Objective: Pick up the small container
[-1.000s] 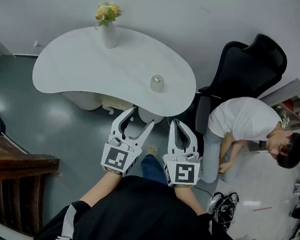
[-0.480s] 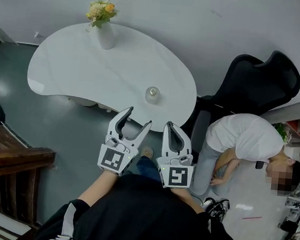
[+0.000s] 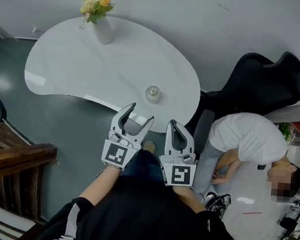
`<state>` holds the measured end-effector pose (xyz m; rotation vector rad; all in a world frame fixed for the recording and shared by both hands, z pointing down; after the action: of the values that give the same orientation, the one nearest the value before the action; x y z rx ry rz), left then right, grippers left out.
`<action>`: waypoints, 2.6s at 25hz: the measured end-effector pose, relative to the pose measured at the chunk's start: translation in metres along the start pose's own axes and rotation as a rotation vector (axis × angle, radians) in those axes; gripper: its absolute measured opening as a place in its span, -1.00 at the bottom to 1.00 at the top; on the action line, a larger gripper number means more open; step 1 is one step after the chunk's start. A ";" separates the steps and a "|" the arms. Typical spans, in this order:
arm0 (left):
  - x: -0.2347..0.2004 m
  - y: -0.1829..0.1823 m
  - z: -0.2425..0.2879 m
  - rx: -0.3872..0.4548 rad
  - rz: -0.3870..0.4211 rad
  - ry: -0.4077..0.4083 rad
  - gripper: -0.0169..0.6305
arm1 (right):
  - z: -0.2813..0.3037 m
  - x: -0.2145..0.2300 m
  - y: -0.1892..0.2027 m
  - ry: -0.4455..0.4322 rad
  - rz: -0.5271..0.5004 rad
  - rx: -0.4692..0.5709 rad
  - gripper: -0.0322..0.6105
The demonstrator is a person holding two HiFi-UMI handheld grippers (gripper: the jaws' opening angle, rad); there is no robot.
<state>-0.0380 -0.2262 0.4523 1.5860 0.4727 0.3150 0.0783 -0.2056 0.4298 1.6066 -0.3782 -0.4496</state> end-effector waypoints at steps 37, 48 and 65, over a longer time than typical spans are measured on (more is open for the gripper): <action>-0.037 0.138 0.069 -0.207 0.015 0.133 0.03 | 0.043 0.015 0.065 0.065 -0.017 -0.128 -0.83; -0.040 0.164 0.084 -0.271 0.021 0.151 0.10 | 0.053 0.019 0.074 0.069 0.006 -0.143 -0.83; -0.043 0.183 0.104 -0.325 0.030 0.160 0.13 | 0.065 0.029 0.080 0.082 0.017 -0.161 -0.83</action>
<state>-0.0062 -0.3429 0.6303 1.2582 0.4932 0.5178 0.0730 -0.2830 0.5038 1.4599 -0.2863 -0.3898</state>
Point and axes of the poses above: the fingertips, and each gripper's own axes: z forward along the fingers, x to its right, y out of its underside, the point moved 3 cm from there along -z, backward along the fingers, and after that the axes turned 14 degrees about x, right-handed, at the moved point
